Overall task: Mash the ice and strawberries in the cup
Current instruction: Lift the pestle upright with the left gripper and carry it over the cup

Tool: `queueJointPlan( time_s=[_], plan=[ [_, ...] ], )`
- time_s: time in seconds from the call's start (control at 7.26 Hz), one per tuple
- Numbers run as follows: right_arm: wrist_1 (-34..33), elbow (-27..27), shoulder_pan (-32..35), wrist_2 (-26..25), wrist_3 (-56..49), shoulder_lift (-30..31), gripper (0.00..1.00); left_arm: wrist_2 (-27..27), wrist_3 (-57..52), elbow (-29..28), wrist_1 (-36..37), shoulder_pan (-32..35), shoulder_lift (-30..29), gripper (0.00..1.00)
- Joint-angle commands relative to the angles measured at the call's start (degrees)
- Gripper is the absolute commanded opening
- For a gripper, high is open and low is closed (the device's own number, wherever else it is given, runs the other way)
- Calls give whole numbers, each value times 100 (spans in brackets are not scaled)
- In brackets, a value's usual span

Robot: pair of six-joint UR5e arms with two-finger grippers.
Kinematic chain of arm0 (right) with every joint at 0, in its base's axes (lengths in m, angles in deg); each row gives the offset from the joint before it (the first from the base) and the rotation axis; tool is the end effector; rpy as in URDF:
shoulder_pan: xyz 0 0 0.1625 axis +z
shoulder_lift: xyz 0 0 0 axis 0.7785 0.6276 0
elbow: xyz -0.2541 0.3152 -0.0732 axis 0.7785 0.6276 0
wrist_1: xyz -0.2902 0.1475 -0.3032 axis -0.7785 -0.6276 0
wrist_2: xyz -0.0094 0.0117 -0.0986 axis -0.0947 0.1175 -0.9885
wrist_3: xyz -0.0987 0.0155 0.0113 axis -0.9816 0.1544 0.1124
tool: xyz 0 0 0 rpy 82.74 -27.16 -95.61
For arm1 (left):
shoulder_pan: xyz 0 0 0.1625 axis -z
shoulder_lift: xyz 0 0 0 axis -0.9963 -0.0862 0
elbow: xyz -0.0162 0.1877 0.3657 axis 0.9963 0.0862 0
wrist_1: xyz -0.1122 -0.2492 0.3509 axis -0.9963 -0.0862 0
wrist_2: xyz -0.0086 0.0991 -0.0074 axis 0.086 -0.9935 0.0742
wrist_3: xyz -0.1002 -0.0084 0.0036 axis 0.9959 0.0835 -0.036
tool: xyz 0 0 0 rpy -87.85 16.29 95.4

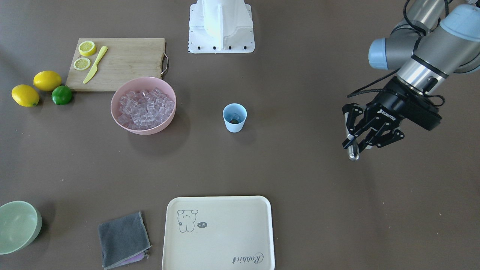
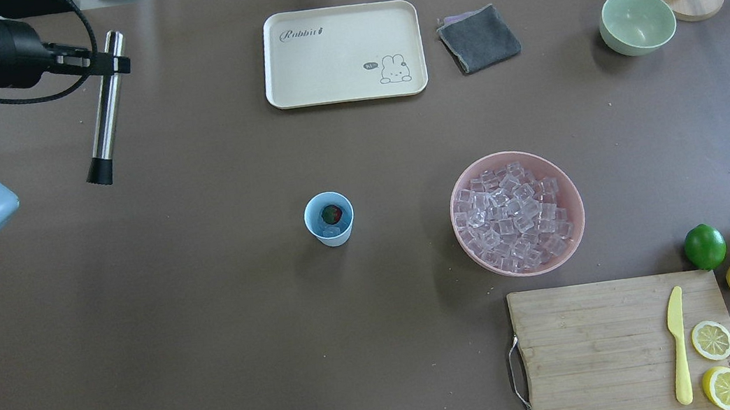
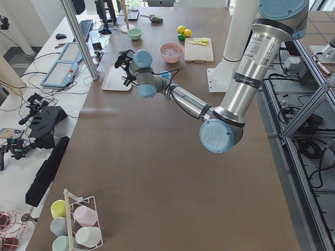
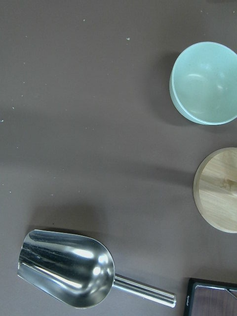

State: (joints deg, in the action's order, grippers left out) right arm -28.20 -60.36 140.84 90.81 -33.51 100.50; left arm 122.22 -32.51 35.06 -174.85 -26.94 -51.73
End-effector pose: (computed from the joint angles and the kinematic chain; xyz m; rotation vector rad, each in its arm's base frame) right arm 0.0549 -0.5330 0.5755 0.2130 -0.8506 -0.1071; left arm 0.2683 -0.5878 0.2400 0.7478 1.1628 0.1573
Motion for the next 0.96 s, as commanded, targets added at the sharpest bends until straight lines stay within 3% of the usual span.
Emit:
queueJointPlan(
  time_s=[0.0,0.28,0.41,0.69,0.83],
  plan=[
    [-180,-28,2,9,0,-33,100,-193,43,148,-185,-186,-887,0],
    [-321,-116,11,9,0,-33,100,-1506,69,193,-1419,-1035,-997,0],
    [-348,-116,11,9,0,-69,100,-2435,26,157,-2252,-1578,-806,0],
    [-340,-125,11,9,0,-60,100,-4369,-158,-559,-4080,-2731,-662,0],
    [-340,-151,11,9,0,-60,100,-4517,-168,-921,-4524,-2787,-750,0]
  ],
)
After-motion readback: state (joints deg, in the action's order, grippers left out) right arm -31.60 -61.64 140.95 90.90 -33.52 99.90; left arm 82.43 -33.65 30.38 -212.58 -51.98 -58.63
